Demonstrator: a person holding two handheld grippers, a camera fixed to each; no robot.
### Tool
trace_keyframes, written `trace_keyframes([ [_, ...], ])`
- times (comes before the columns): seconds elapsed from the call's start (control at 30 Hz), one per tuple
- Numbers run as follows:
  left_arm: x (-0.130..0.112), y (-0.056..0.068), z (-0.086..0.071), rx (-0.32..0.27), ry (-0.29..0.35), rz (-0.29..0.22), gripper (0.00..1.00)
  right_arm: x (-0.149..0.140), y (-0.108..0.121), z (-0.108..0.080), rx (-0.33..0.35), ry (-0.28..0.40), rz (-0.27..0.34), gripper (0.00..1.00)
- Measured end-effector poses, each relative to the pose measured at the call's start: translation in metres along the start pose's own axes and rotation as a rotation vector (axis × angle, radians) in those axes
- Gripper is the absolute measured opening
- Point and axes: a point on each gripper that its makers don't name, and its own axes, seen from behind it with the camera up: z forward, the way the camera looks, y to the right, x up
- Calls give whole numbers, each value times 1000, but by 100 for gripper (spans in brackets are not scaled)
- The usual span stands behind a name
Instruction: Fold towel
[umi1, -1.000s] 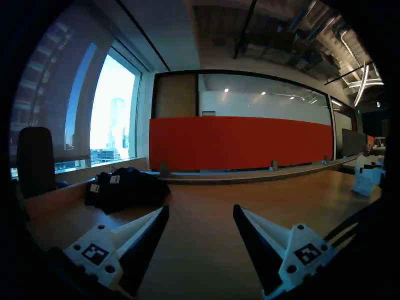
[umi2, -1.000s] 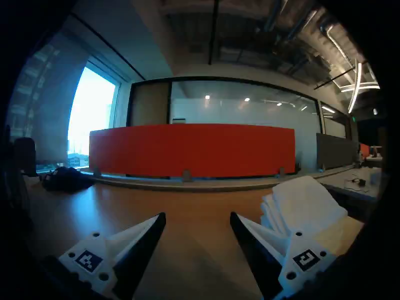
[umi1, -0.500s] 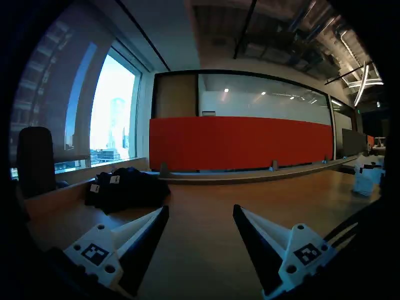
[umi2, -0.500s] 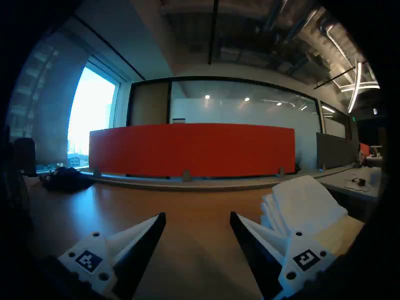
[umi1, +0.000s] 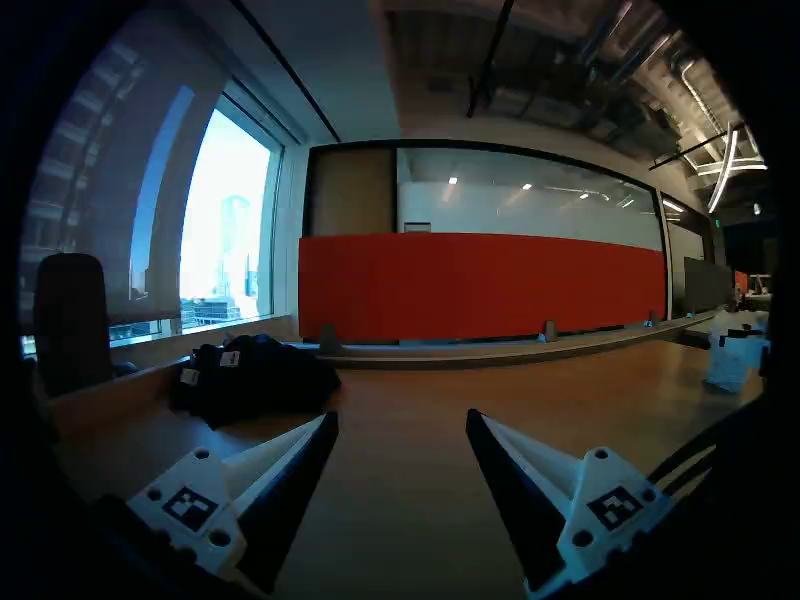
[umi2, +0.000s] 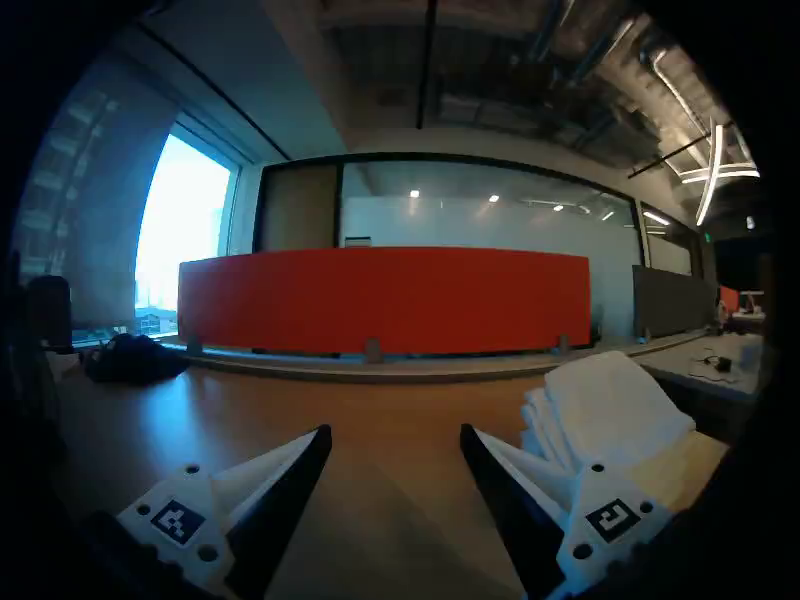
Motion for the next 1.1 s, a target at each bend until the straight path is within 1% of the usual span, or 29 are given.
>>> trace_keyframes([
  [1.1,-2,1,1,0,0,-4,95,0,0,0,0,0,0,99],
])
